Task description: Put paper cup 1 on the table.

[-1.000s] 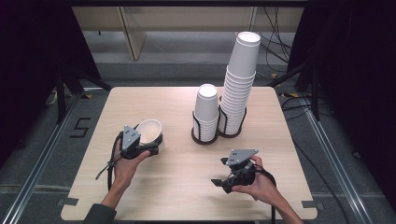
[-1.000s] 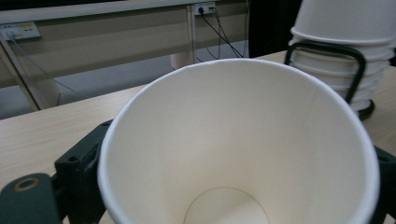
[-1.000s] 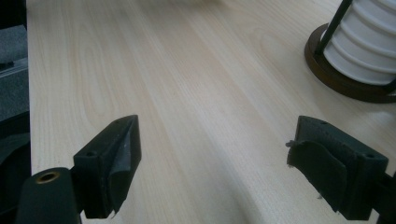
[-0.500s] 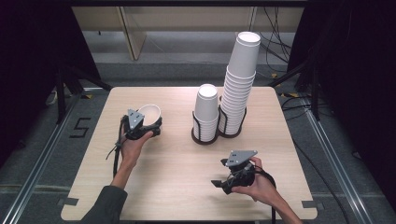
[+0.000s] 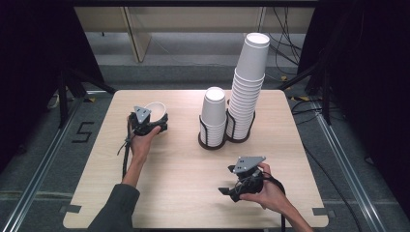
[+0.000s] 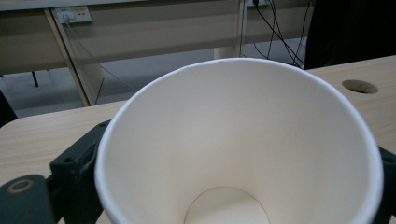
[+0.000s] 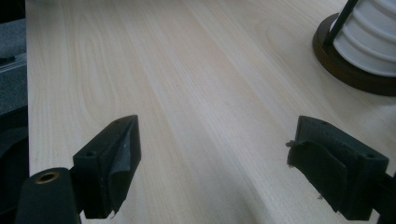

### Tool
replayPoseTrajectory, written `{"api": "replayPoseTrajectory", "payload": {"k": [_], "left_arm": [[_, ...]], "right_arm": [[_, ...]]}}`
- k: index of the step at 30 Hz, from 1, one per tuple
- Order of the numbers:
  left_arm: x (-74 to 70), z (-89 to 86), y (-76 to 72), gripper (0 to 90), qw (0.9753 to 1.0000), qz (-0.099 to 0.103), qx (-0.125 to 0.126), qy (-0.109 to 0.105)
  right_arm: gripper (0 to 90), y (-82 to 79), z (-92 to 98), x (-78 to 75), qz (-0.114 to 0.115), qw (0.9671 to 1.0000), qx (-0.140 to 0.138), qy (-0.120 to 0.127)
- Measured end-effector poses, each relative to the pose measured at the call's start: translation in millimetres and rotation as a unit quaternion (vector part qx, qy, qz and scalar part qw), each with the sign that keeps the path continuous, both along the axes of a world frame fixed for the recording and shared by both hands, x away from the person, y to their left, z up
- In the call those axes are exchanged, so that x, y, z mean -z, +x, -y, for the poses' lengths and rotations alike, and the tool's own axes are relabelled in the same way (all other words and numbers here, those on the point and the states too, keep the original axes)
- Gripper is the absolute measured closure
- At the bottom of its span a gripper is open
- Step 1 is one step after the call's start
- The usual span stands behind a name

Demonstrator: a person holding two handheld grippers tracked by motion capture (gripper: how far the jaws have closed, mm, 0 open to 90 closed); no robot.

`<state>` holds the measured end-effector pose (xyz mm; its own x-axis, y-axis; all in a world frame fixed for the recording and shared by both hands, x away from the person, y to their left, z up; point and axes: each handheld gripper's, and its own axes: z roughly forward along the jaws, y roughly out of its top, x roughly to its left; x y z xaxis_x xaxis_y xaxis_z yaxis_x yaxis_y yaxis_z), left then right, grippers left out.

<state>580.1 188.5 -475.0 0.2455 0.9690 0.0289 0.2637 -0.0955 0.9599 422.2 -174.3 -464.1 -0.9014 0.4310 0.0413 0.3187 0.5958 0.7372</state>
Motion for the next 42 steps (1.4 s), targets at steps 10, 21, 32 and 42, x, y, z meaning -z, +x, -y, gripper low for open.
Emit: {"api": "replayPoseTrajectory", "payload": {"k": [10,21,32,42], "left_arm": [[11.1,2.1,7.5,5.9,0.9998,-0.003,-0.008,0.015],[16.7,-0.4,5.2,8.6,0.9984,-0.036,0.015,0.041],[19.5,-10.2,-5.0,12.0,0.9947,-0.076,0.045,0.053],[25.7,-18.4,-13.6,14.4,0.9927,-0.099,0.051,0.048]], "right_arm": [[16.6,-1.3,-1.3,0.6,0.007,0.9999,-0.009,-0.002],[16.7,-3.7,-1.3,0.0,-0.004,1.0,-0.005,-0.001],[16.6,-3.9,-0.5,-0.7,-0.008,1.0,-0.005,-0.001],[16.4,-3.0,3.5,-1.8,-0.001,1.0,-0.004,0.004]]}}
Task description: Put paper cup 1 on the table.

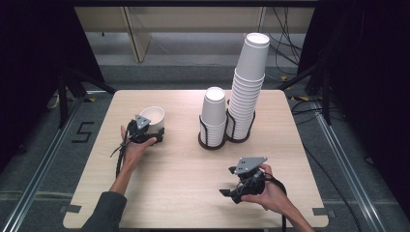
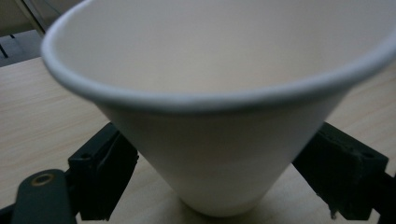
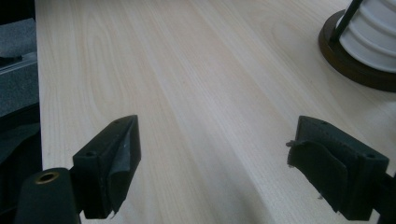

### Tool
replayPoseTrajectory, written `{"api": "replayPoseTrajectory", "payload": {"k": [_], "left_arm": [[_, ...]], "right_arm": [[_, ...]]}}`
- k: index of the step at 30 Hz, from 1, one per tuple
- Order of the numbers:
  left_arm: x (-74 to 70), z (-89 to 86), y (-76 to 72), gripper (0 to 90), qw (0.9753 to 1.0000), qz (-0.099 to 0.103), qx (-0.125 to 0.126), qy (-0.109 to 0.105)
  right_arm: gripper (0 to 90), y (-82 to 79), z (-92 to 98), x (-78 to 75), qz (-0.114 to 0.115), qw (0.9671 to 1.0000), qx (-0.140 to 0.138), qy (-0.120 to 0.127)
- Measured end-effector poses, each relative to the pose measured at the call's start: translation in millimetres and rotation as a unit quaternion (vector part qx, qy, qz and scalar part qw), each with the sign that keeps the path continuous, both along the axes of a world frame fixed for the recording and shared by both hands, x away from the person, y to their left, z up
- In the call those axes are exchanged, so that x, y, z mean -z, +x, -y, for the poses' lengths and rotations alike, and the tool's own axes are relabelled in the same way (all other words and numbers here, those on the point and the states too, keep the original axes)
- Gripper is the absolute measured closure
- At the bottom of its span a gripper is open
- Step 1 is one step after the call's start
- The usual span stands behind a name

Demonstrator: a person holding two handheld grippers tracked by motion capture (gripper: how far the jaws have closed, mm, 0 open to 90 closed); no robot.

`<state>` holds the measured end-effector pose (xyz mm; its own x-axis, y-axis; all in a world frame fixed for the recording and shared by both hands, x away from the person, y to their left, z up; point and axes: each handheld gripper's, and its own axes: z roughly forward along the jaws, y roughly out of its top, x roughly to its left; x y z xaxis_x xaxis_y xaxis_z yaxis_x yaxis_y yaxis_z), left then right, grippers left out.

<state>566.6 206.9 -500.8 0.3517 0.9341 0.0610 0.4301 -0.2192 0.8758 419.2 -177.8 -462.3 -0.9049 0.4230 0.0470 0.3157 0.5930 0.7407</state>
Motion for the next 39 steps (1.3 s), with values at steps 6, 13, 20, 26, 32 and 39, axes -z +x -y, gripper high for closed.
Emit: {"api": "replayPoseTrajectory", "payload": {"k": [6,13,20,26,32,39], "left_arm": [[-1.3,-7.4,-9.4,14.5,0.9998,-0.009,0.013,0.009],[-7.7,-11.2,-27.8,14.5,0.9998,-0.002,0.018,-0.004],[-15.7,-16.0,-52.5,14.5,0.9997,0.006,0.008,-0.021],[-25.3,-8.4,-86.6,14.5,0.9985,0.026,0.013,-0.046],[-28.8,6.1,-125.5,14.5,0.9963,0.05,0.043,-0.056],[-25.8,22.6,-163.3,14.5,0.9947,0.045,0.061,-0.07]], "right_arm": [[16.3,0.7,1.8,0.2,-0.003,1.0,0.004,0.0],[16.3,1.0,2.5,-0.4,-0.004,1.0,0.007,0.001],[16.3,2.0,4.2,-1.7,-0.001,0.9999,0.011,0.005],[16.4,2.3,6.5,-4.8,0.004,0.9997,0.02,0.014],[16.6,3.5,9.0,-7.6,0.004,0.9993,0.03,0.02],[16.8,2.4,7.9,-8.5,0.006,0.9992,0.033,0.02]]}}
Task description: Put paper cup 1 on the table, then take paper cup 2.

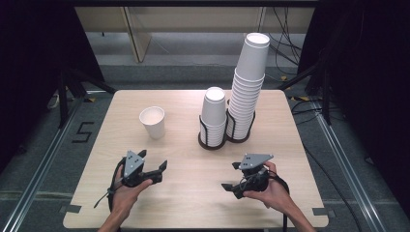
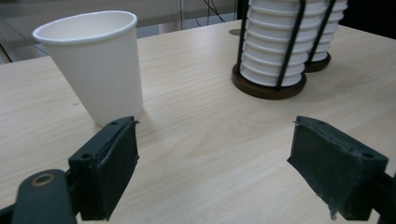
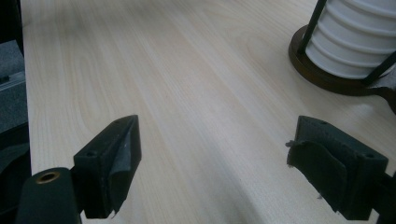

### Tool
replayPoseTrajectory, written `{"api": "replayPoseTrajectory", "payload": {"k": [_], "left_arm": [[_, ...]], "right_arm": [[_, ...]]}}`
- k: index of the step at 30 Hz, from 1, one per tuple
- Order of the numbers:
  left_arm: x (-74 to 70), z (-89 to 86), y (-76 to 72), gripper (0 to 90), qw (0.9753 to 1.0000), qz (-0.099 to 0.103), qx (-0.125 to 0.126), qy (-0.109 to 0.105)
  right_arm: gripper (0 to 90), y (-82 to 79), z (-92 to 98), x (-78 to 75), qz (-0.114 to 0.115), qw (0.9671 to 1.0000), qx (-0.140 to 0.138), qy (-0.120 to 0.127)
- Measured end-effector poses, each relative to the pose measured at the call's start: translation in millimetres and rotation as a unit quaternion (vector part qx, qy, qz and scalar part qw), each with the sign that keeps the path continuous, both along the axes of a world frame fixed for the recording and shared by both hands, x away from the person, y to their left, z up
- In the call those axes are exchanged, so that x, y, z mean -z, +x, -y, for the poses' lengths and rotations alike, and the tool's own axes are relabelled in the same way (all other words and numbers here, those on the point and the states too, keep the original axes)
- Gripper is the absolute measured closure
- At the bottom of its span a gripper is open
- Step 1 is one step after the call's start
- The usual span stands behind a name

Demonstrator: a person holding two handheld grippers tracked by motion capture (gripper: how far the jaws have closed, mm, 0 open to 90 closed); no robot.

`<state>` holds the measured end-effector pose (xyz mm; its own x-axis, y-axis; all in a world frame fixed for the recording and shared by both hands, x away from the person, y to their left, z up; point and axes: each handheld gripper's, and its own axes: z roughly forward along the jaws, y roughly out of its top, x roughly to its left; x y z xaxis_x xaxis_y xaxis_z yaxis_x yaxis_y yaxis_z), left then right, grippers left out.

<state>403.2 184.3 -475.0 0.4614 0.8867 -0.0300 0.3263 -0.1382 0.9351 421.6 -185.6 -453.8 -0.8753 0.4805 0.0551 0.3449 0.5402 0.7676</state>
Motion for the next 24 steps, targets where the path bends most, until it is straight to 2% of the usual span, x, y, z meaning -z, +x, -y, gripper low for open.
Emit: {"api": "replayPoseTrajectory", "payload": {"k": [1,3,4,8,10,14,15,16,17,18,20,21,22,23,24], "left_arm": [[0.0,0.0,0.0,14.5,1.0,0.0,0.0,0.0],[4.5,3.2,-9.2,14.5,0.9998,-0.008,0.009,-0.019],[5.4,4.1,-12.3,14.5,0.9997,-0.011,0.009,-0.021],[10.7,6.1,-21.0,14.5,0.9998,-0.008,0.015,-0.014],[12.9,7.6,-24.5,14.5,0.9997,-0.009,0.018,-0.014],[14.6,10.5,-30.8,14.5,0.9996,-0.006,0.024,-0.016],[14.6,10.5,-30.8,14.5,0.9996,-0.006,0.024,-0.016],[15.5,12.3,-33.4,14.5,0.9995,-0.009,0.031,-0.007],[15.5,12.3,-33.4,14.5,0.9995,-0.009,0.031,-0.007],[18.2,14.8,-34.0,14.5,0.9994,-0.005,0.035,-0.002],[19.0,15.9,-35.0,14.5,0.9993,-0.009,0.036,0.005],[20.5,17.3,-34.9,14.5,0.9991,-0.009,0.041,0.005],[22.2,19.1,-34.9,14.5,0.9988,-0.009,0.046,0.016],[22.2,19.1,-34.9,14.5,0.9988,-0.009,0.046,0.016],[24.7,20.4,-32.6,14.5,0.9983,0.005,0.053,0.021]], "right_arm": [[16.8,0.0,0.0,0.0,0.0,1.0,0.0,0.0],[16.8,0.6,0.5,0.4,0.004,1.0,0.001,0.0],[16.8,0.6,0.6,0.3,0.004,1.0,0.001,-0.001],[17.1,-1.8,1.3,-1.7,-0.003,0.9999,0.013,0.003],[17.2,0.9,3.7,-4.0,0.006,0.9999,0.012,0.006],[17.2,3.2,9.8,-13.5,0.007,0.9993,0.032,0.02],[17.3,4.2,12.1,-17.1,0.021,0.9988,0.039,0.02],[17.6,3.9,13.4,-20.8,0.017,0.9984,0.047,0.026],[17.6,3.9,13.4,-20.8,0.017,0.9984,0.047,0.026],[17.6,6.8,17.8,-29.7,0.031,0.9972,0.06,0.033],[17.6,7.9,20.2,-34.9,0.038,0.9964,0.066,0.037],[17.6,8.5,21.8,-40.1,0.032,0.9958,0.074,0.044],[17.6,12.0,25.4,-49.7,0.038,0.9938,0.088,0.056],[17.6,12.0,25.4,-49.7,0.038,0.9938,0.088,0.056],[17.6,16.1,29.6,-59.6,0.046,0.9911,0.108,0.062]]}}
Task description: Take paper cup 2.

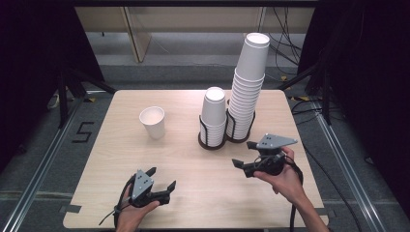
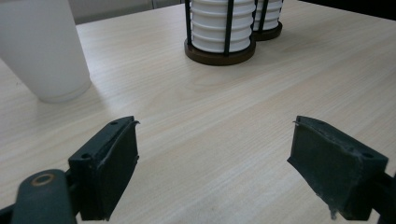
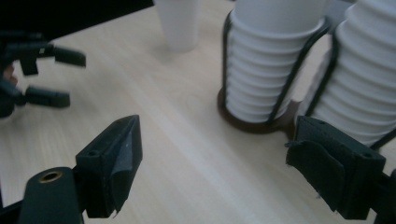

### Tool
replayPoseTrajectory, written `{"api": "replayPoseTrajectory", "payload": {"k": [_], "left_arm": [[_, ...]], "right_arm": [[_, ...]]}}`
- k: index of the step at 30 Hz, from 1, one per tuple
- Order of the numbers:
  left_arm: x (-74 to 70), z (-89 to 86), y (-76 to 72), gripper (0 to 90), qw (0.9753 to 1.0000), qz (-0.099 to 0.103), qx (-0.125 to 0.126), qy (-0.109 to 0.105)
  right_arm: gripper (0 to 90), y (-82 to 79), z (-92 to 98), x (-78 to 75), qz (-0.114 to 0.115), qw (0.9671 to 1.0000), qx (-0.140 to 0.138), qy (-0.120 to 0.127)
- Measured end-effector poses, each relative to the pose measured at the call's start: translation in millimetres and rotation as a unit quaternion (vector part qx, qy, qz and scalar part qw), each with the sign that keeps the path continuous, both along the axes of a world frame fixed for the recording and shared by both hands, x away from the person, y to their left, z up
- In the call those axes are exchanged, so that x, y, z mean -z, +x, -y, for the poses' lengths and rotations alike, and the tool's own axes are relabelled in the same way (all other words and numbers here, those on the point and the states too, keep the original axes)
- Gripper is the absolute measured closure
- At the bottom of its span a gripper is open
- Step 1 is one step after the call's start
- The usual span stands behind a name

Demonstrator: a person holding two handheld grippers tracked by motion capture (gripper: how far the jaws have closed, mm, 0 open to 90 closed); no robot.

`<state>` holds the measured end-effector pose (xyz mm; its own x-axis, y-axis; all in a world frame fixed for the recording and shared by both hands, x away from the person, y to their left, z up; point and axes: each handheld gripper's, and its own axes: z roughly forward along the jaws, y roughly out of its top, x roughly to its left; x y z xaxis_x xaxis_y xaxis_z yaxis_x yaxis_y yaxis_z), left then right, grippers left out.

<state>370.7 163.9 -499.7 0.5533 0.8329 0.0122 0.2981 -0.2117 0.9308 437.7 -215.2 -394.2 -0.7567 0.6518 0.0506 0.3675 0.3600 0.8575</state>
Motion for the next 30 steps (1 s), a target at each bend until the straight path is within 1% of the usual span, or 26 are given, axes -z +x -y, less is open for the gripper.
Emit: {"api": "replayPoseTrajectory", "payload": {"k": [1,2,3,5,7,8,9,10,11,12,13,14,15,16,17,18,19,20,22,23,24,25,26,27,28,30], "left_arm": [[0.4,-0.1,0.8,14.5,1.0,0.001,0.001,0.006],[0.7,-0.3,0.9,14.5,1.0,-0.002,0.001,0.003],[0.7,-0.3,0.9,14.5,1.0,-0.002,0.001,0.003],[-0.1,-0.9,-0.4,14.5,1.0,-0.002,0.004,0.004],[-0.1,-1.3,-0.2,14.5,1.0,-0.002,0.002,0.002],[-0.2,-1.9,0.2,14.5,1.0,-0.001,0.002,0.003],[0.3,-2.2,0.9,14.5,1.0,-0.001,0.003,0.0],[-0.2,-2.8,0.7,14.5,1.0,-0.005,0.001,0.004],[-0.2,-2.8,0.7,14.5,1.0,-0.005,0.001,0.004],[1.0,-2.8,1.7,14.5,1.0,-0.004,0.001,-0.004],[1.0,-2.8,1.7,14.5,1.0,-0.004,0.001,-0.004],[0.9,-2.9,1.7,14.5,1.0,-0.004,0.001,-0.004],[0.9,-2.9,1.7,14.5,1.0,-0.004,0.001,-0.004],[0.8,-3.2,1.9,14.5,1.0,-0.005,0.003,-0.006],[0.8,-3.2,1.9,14.5,1.0,-0.005,0.003,-0.006],[0.3,-3.7,1.5,14.5,1.0,-0.006,0.002,-0.005],[0.5,-3.8,1.8,14.5,1.0,-0.005,0.003,-0.006],[0.4,-4.0,2.0,14.5,1.0,-0.007,0.003,-0.005],[0.0,-4.3,1.7,14.5,0.9999,-0.01,0.001,-0.005],[0.0,-4.3,1.7,14.5,0.9999,-0.01,0.001,-0.005],[0.1,-4.4,2.7,14.5,0.9999,-0.009,0.005,-0.011],[0.1,-4.4,2.7,14.5,0.9999,-0.009,0.005,-0.011],[-2.1,-6.0,2.0,14.5,0.9999,-0.009,0.002,-0.007],[-2.1,-6.0,2.0,14.5,0.9999,-0.009,0.002,-0.007],[-2.8,-7.1,2.1,14.5,0.9999,-0.009,0.001,-0.009],[-2.7,-7.8,2.3,14.5,0.9999,-0.01,0.001,-0.007]], "right_arm": [[17.6,1.4,0.0,-4.1,-0.002,0.9999,0.008,0.012],[17.6,4.8,2.1,-9.1,0.014,0.9998,0.011,0.007],[17.6,5.3,2.6,-14.8,0.012,0.9996,0.023,0.008],[17.6,9.5,5.0,-26.4,0.03,0.999,0.033,0.01],[17.5,12.3,7.8,-38.8,0.035,0.9982,0.045,0.019],[17.4,13.9,9.2,-44.8,0.045,0.9973,0.053,0.023],[17.4,14.9,10.3,-50.9,0.043,0.9971,0.055,0.031],[17.2,16.6,11.9,-57.2,0.054,0.9962,0.062,0.029],[17.2,16.6,11.9,-57.2,0.054,0.9962,0.062,0.029],[16.8,20.9,15.2,-70.1,0.066,0.9948,0.072,0.029],[16.8,23.9,16.3,-75.9,0.07,0.9938,0.079,0.036],[16.9,27.0,17.6,-81.6,0.071,0.9931,0.084,0.042],[16.9,27.0,17.6,-81.6,0.071,0.9931,0.084,0.042],[17.1,34.6,20.3,-91.3,0.072,0.992,0.092,0.048],[17.1,34.6,20.3,-91.3,0.072,0.992,0.092,0.048],[16.7,42.9,21.7,-98.6,0.08,0.9899,0.106,0.052],[16.6,46.6,21.1,-101.8,0.073,0.9898,0.11,0.054],[16.3,50.4,21.6,-105.7,0.075,0.9891,0.117,0.046],[16.2,58.8,21.3,-112.3,0.076,0.9882,0.125,0.044],[16.2,58.8,21.3,-112.3,0.076,0.9882,0.125,0.044],[15.9,68.5,21.6,-118.9,0.081,0.9864,0.137,0.043],[15.9,68.5,21.6,-118.9,0.081,0.9864,0.137,0.043],[15.7,77.0,22.3,-125.1,0.082,0.9848,0.146,0.048],[15.7,77.0,22.3,-125.1,0.082,0.9848,0.146,0.048],[15.7,85.1,22.2,-130.5,0.084,0.9841,0.146,0.057],[15.7,88.9,22.5,-133.2,0.083,0.9841,0.145,0.061]]}}
